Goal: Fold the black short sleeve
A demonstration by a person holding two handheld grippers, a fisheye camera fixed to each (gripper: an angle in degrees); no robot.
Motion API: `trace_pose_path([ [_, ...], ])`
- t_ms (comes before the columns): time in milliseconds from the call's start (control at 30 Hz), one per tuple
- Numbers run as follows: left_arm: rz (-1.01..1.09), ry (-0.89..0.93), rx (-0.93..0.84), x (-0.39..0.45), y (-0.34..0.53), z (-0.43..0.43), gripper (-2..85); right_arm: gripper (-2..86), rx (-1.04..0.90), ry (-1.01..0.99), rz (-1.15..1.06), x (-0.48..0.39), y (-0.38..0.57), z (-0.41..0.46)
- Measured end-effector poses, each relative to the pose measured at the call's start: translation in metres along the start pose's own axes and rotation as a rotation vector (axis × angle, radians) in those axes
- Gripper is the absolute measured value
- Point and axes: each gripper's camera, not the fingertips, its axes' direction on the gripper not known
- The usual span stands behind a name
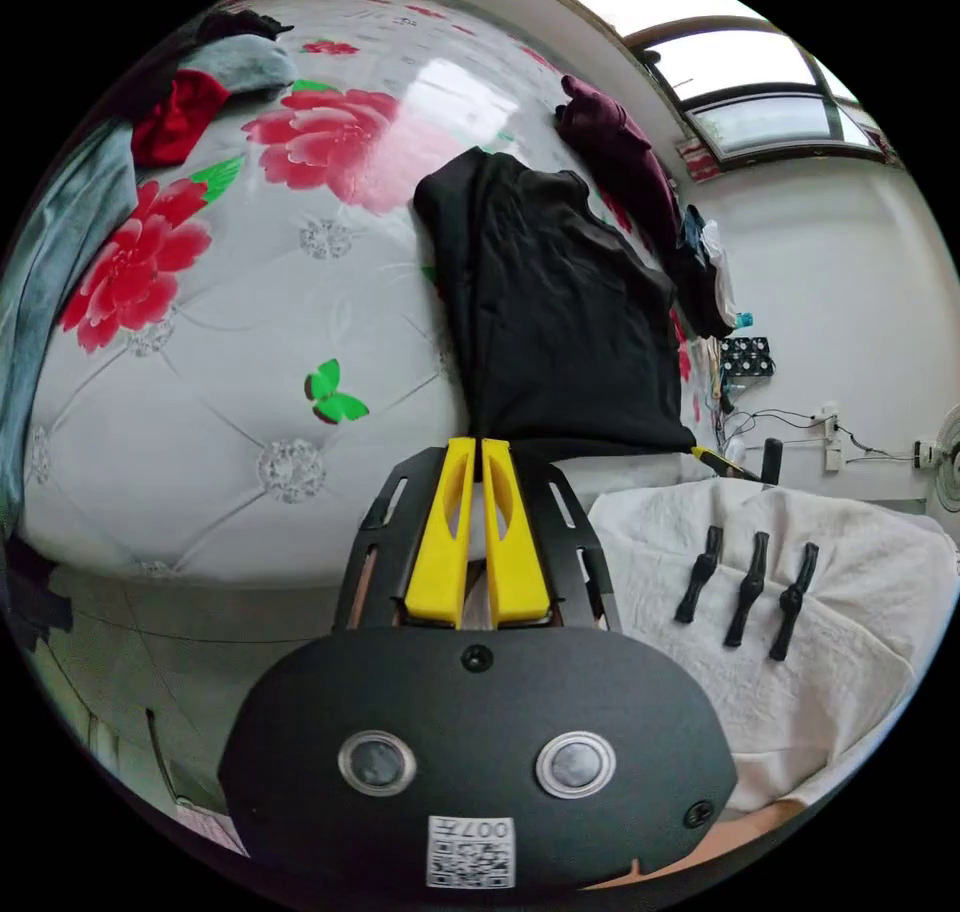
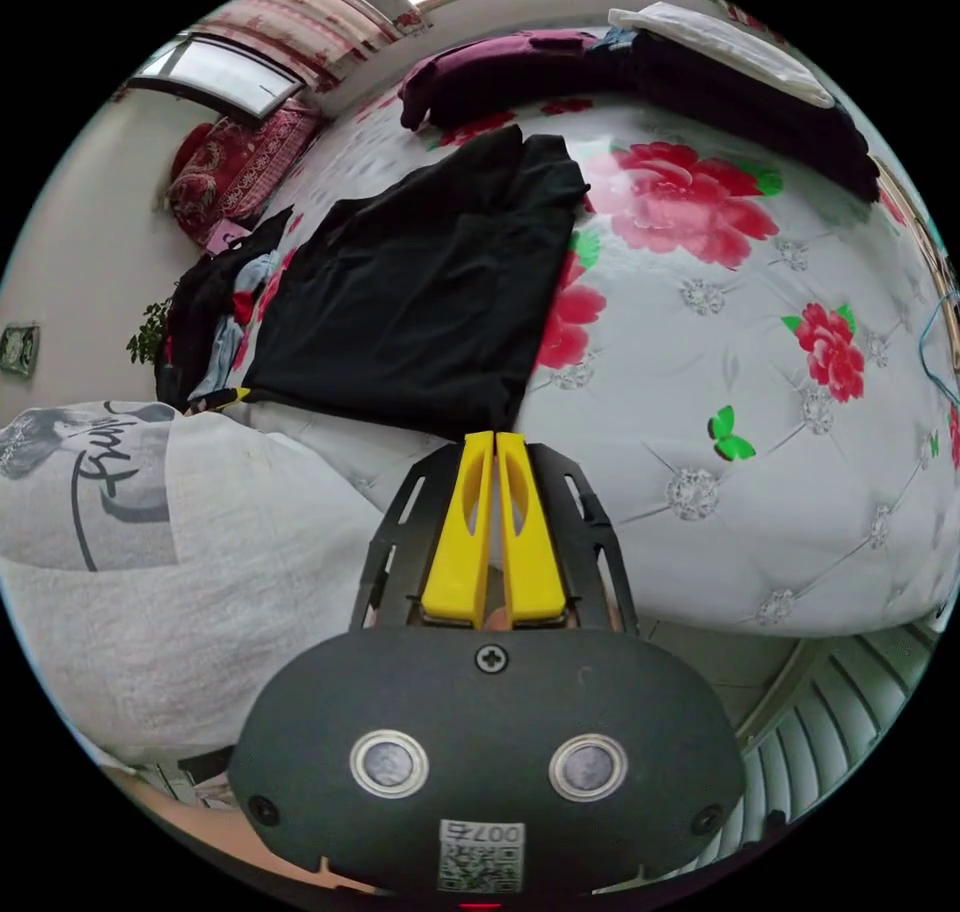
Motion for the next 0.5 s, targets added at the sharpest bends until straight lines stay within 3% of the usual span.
trace_pose_path([
  [200,-0.026,0.058,0.045,-0.01,0.014,-0.005,-1.0,-0.3,-0.015,-0.004,-0.013,0.001,0.003,0.028],
  [333,-0.021,0.141,0.126,-0.007,0.015,-0.019,-1.0,-0.2,0.092,-0.058,0.011,-0.002,0.004,0.023],
  [500,0.22,0.321,0.417,0.051,-0.003,-0.095,-1.0,0.0,0.238,-0.17,-0.102,-0.039,-0.006,-0.012],
])
